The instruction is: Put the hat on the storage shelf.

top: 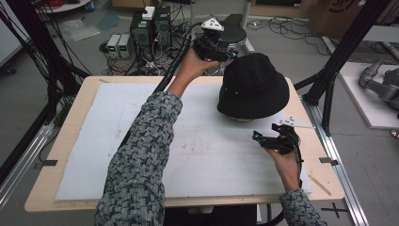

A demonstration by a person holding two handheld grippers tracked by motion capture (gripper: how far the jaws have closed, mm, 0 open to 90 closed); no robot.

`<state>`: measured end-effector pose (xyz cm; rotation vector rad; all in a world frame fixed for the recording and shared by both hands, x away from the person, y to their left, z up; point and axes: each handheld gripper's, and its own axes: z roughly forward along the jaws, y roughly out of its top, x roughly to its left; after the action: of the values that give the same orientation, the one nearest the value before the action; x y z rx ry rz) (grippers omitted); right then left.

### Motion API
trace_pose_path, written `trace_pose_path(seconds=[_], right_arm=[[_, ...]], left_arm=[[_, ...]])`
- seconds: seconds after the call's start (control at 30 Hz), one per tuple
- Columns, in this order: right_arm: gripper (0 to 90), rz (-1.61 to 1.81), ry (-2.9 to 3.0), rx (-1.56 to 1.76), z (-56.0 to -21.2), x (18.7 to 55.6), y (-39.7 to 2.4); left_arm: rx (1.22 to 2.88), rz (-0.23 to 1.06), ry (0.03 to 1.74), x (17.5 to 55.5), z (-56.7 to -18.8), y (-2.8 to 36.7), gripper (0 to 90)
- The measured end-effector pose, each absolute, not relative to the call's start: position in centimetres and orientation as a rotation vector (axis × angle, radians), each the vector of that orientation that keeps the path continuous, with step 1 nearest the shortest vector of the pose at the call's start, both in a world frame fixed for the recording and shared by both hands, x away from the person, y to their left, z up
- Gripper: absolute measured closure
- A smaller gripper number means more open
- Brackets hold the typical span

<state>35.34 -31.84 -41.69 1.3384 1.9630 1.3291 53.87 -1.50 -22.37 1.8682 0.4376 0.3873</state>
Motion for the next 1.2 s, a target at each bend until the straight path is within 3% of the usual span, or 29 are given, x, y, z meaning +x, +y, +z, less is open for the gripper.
trace_pose_path(seconds=[0.73,1.2], right_arm=[[5.1,1.329,1.963,1.333,-41.8,35.5,-31.8],[5.1,1.323,1.979,1.328,-41.8,35.9,-31.4]], left_arm=[[1.941,0.502,0.605,51.0,-22.3,7.7,25.6],[1.814,0.582,0.746,45.4,-25.3,18.0,24.6]])
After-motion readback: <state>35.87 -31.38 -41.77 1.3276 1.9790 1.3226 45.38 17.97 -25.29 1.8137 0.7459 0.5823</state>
